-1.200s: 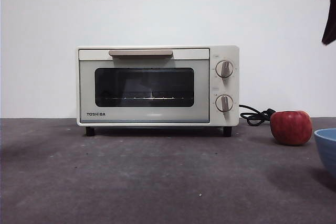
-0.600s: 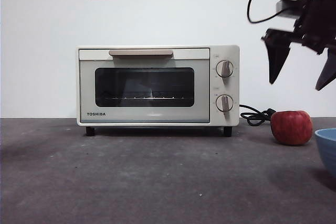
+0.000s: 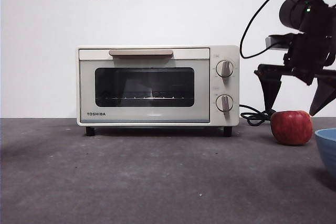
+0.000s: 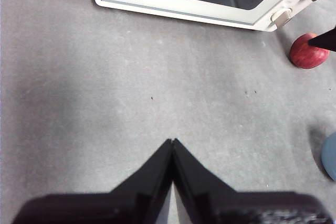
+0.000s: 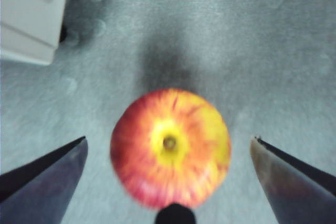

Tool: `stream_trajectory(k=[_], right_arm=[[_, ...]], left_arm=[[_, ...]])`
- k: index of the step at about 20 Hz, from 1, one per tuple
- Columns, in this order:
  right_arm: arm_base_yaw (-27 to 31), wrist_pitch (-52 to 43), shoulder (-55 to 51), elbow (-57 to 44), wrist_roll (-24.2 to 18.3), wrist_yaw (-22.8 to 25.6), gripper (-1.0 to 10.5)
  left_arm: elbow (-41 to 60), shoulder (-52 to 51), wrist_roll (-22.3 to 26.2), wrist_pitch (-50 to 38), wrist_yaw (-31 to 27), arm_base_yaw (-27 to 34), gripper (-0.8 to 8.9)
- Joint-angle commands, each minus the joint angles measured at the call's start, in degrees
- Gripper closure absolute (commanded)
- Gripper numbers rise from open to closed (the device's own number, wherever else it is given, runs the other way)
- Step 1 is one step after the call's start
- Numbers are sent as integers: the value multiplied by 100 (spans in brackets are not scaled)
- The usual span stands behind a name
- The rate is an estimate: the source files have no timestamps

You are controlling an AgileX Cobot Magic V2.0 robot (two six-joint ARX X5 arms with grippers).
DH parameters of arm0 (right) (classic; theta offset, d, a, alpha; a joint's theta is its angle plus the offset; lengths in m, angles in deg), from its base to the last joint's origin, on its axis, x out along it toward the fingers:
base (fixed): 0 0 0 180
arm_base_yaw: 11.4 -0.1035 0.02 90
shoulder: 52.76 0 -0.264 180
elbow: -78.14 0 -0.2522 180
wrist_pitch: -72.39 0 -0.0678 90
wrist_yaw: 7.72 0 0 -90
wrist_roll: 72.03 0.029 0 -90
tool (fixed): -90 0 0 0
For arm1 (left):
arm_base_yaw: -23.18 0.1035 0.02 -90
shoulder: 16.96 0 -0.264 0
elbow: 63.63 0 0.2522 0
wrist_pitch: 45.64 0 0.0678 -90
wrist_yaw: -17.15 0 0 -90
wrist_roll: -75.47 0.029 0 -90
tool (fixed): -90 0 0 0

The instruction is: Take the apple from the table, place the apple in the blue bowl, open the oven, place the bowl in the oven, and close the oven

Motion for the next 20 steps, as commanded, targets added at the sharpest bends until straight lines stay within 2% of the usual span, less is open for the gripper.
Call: stream_trajectory(k=[1, 5, 6, 7, 9, 15, 20], right_arm=[[-4, -24, 227, 85, 4, -13, 251], [-4, -35, 426, 101, 98, -17, 266], [-4, -20, 463, 101, 140, -20, 353], [-4, -17, 483, 101, 157, -20, 500], [-4, -11, 483, 101, 157, -22, 926], [-4, 223, 291, 179, 306, -61, 956], [-68, 1276, -765, 278, 302, -129, 956]], left_arm=[[0, 2, 68, 15, 22, -20, 818], [0, 2, 68, 35, 22, -20, 818], [0, 2, 68, 35, 22, -20, 818], [0, 2, 70, 35, 22, -20, 818], [0, 2, 70, 35, 22, -20, 818], [0, 2, 72, 37, 24, -20, 818], [-2, 92, 68, -186, 31, -22, 819]])
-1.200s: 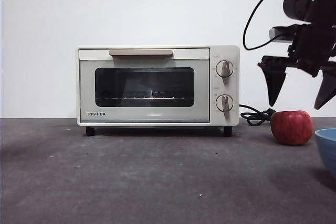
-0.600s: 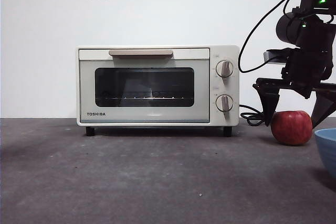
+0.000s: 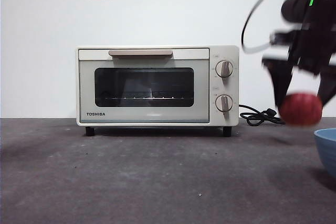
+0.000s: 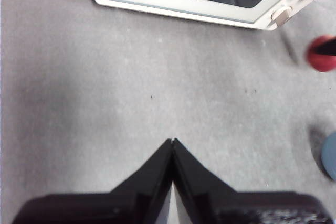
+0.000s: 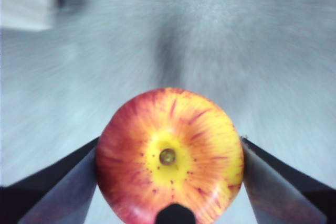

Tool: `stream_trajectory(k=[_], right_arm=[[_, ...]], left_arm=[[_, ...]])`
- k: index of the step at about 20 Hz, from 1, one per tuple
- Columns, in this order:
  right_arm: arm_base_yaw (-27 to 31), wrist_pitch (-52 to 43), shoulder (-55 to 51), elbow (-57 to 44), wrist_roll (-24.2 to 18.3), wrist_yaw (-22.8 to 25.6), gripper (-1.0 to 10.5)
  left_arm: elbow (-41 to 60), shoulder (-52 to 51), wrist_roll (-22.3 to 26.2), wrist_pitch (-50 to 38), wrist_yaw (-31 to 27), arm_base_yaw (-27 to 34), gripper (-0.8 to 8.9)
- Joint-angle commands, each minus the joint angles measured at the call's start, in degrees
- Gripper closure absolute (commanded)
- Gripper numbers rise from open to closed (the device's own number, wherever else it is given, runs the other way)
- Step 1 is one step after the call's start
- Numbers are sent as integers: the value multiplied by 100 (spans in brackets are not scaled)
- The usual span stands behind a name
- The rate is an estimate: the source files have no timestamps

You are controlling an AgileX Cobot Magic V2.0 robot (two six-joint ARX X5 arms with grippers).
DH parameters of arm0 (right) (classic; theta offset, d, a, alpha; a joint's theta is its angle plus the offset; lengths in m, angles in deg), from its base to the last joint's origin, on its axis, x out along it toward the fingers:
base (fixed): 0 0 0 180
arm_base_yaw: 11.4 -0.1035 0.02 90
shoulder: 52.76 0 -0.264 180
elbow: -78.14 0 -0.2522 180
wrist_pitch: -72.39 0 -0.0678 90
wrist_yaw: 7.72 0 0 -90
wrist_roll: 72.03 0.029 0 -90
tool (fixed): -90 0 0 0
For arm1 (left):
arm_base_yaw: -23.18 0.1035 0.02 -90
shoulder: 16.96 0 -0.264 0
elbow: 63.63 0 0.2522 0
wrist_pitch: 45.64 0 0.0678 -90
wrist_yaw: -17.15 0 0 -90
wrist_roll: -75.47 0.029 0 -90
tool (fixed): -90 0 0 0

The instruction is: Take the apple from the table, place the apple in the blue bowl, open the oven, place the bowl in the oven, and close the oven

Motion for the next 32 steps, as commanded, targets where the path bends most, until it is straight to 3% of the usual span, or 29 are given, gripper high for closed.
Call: stream_trajectory(k=[1, 8, 16, 20, 26, 32], right_arm=[[-109, 398, -597, 87, 44, -24, 956], [-481, 1357, -2310, -315, -87, -175, 955], [-529, 1045, -4369, -2557, 308, -472, 955], [-529, 750, -4597, -3412, 549, -765, 955], [-529, 267, -4599, -4030, 822, -769, 955], [-527, 133, -4570, -4100, 935, -723, 955]], left_arm=[[-2, 129, 66, -173, 31, -28, 819], [-247, 1038, -2, -1021, 496, -107, 819], [-2133, 2708, 4, -1119, 468, -776, 819], [-2962, 3530, 177, -1147, 413, -1104, 819], [-3661, 4459, 155, -1344, 426, -1279, 819], [-3679, 4889, -302, -2129, 409, -1287, 819]])
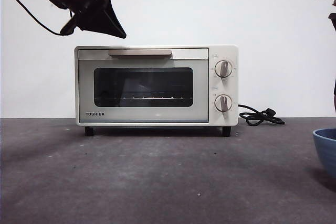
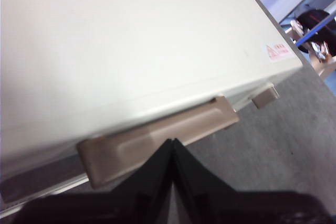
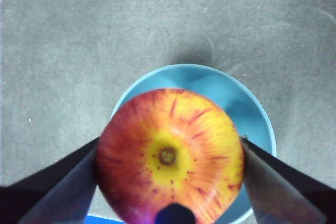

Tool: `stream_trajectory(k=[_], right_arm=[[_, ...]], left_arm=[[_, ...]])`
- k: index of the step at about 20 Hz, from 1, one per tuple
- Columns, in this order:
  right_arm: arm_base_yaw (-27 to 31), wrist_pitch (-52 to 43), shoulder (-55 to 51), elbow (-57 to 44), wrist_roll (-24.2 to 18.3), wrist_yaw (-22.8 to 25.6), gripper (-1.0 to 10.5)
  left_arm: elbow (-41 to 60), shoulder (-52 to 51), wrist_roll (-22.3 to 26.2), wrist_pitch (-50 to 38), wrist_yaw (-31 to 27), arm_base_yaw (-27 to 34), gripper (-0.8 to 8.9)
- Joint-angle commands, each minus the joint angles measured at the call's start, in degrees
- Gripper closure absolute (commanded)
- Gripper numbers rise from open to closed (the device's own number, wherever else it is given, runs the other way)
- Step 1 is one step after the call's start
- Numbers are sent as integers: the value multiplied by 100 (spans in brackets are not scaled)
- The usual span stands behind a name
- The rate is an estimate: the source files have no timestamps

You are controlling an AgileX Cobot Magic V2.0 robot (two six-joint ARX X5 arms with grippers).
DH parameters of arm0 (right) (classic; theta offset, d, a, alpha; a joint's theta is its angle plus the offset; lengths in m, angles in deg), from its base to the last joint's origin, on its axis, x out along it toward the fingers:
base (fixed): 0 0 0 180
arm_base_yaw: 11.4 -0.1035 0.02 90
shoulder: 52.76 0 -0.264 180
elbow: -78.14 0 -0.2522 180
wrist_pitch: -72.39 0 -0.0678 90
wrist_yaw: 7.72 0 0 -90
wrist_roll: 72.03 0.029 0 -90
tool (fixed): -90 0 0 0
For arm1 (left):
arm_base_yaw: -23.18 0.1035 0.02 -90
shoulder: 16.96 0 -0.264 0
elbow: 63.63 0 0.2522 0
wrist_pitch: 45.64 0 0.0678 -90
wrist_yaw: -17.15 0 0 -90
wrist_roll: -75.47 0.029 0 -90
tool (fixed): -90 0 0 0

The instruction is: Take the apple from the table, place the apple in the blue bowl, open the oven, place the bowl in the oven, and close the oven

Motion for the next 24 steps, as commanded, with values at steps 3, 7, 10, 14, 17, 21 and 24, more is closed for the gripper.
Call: stream_trajectory(k=[3, 7, 10, 14, 17, 21, 24], right_arm=[[-9, -96, 52, -59, 96, 24, 955], [-9, -39, 199, -59, 94, 26, 955], [-9, -57, 317, -61, 94, 26, 953], [-9, 31, 376, -61, 155, 122, 890], [-9, 55, 387, -131, 190, 240, 673], [-9, -11, 389, -319, 238, 238, 442], [-9, -122, 385, -345, 238, 175, 344]], left_arm=[[-7, 247, -227, -295, -20, -37, 819], [-7, 251, -256, -400, -146, -37, 819], [-7, 295, -203, -317, -350, -66, 819], [-7, 446, -212, -120, -334, -142, 819], [-7, 597, -212, 50, -343, -203, 819], [-7, 623, -203, 398, -431, -238, 819], [-7, 623, -77, 678, -463, -258, 819]])
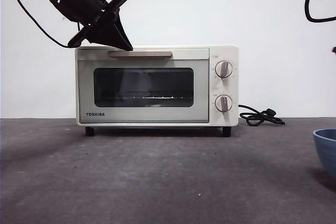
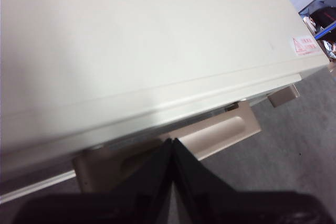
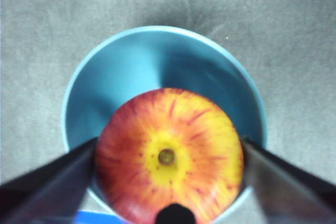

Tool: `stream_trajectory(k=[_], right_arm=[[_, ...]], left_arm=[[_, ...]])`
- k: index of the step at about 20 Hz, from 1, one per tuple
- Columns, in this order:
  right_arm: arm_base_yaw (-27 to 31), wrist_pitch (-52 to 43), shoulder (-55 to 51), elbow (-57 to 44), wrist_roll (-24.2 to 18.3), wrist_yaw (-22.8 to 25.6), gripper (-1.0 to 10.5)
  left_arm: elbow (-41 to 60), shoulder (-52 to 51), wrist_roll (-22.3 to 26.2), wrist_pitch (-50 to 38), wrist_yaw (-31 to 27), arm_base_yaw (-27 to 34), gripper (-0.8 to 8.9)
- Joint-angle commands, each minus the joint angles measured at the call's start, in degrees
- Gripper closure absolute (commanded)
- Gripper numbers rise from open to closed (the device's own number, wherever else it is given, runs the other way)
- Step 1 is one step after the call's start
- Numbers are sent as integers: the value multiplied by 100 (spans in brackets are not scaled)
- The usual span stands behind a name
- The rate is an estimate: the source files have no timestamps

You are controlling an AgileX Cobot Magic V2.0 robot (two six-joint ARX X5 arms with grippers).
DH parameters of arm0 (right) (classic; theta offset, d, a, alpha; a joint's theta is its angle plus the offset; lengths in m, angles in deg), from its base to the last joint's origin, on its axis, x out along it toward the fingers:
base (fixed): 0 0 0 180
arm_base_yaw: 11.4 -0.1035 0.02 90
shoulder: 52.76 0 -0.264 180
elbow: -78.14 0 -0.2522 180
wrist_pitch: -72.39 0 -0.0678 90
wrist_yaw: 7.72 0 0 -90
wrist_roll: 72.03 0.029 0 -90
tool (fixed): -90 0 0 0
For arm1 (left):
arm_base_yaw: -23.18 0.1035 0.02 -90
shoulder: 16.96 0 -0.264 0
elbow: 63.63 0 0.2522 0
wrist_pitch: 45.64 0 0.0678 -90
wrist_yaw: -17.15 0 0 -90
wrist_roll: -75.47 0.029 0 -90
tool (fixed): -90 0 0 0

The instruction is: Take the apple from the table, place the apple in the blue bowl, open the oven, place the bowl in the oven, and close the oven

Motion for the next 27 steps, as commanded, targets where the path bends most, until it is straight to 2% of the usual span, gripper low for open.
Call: stream_trajectory(k=[1, 5, 10, 11, 13, 14, 15, 22, 27], right_arm=[[-9, -140, 4, -35, 57, -118, 344], [-9, -199, -11, 0, 74, -356, 348], [-9, -26, -289, 258, 72, -415, 360], [-9, 83, -376, 330, 59, -439, 424], [-9, 367, -605, 498, 52, -437, 676], [-9, 472, -750, 590, 52, -435, 860], [-9, 538, -874, 664, 52, -437, 961], [-7, 1036, -1624, 1346, 66, -435, 957], [-7, 1202, -1628, 1517, 61, -339, 957]], left_arm=[[179, 219, 175, 560, -192, -72, 819], [184, 216, 376, 951, -273, -229, 819], [184, 212, 595, 1292, -833, -527, 820], [184, 212, 660, 1362, -885, -566, 819], [195, 212, 717, 1443, -1029, -645, 820], [216, 192, 717, 1451, -1019, -658, 820], [273, 149, 717, 1443, -1019, -658, 820], [2072, -1139, 450, 208, -1150, -575, 820], [2632, -1488, 385, -142, -1062, -579, 820]])
